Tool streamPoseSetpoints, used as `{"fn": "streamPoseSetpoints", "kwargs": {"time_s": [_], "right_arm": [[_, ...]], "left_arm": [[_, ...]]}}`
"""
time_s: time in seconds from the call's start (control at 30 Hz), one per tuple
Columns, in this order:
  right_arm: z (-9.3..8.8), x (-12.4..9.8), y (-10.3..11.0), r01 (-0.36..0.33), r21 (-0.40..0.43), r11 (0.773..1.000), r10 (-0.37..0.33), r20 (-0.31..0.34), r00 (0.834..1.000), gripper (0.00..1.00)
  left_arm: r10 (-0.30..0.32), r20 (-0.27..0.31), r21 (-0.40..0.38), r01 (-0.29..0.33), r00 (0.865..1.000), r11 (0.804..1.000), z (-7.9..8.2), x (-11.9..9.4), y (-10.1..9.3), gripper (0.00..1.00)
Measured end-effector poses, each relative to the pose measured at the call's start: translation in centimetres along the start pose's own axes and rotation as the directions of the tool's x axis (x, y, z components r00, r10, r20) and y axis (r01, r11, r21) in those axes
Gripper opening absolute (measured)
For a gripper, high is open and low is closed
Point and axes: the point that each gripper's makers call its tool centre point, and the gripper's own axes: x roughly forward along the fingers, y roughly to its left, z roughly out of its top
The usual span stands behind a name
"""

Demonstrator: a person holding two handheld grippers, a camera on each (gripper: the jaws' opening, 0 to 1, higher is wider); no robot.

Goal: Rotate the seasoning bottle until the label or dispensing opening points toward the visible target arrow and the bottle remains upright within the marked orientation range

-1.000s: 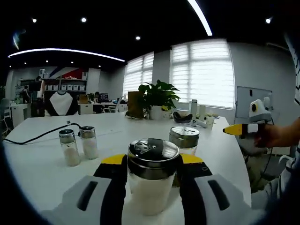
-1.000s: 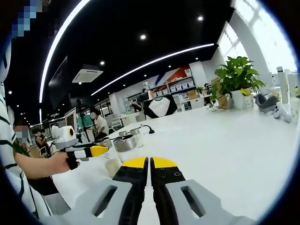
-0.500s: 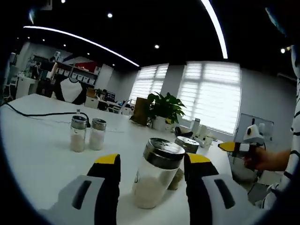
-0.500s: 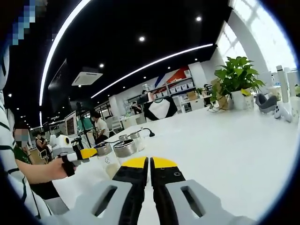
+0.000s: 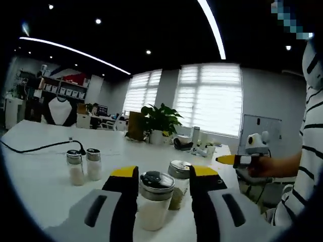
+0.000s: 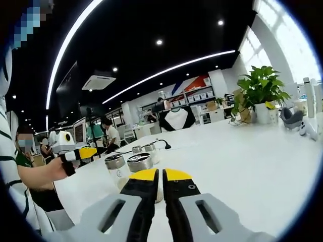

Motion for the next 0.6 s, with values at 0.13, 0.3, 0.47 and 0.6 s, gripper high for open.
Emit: {"fn": "streamPoseSetpoints", "kwargs": {"time_s": [0.13, 0.3, 0.47, 0.6], "right_arm": [[-0.3, 0.3, 0.7, -0.018, -0.023, 1.000, 0.018, -0.011, 1.000, 0.07], [-0.6, 0.4, 1.5, -0.062, -0.051, 0.997, 0.061, -0.017, 0.998, 0.11], [-0.5, 0.3, 2.2, -0.077, -0.103, 0.992, 0.076, -0.016, 0.997, 0.14], [-0.7, 0.4, 2.7, -0.081, -0.128, 0.988, 0.079, -0.023, 0.997, 0.05]], "left_arm": [[0.025, 0.004, 0.073, -0.026, 1.000, 0.997, 0.8, -0.4, 0.8, 0.13], [0.047, 0.046, 0.085, -0.051, 0.998, 0.995, 1.7, -1.0, 1.4, 0.06], [0.028, 0.117, 0.066, -0.036, 0.993, 0.997, 2.7, -1.6, 1.4, 0.01], [0.055, 0.104, 0.084, -0.064, 0.993, 0.994, 2.7, -1.8, 1.7, 0.01]]}}
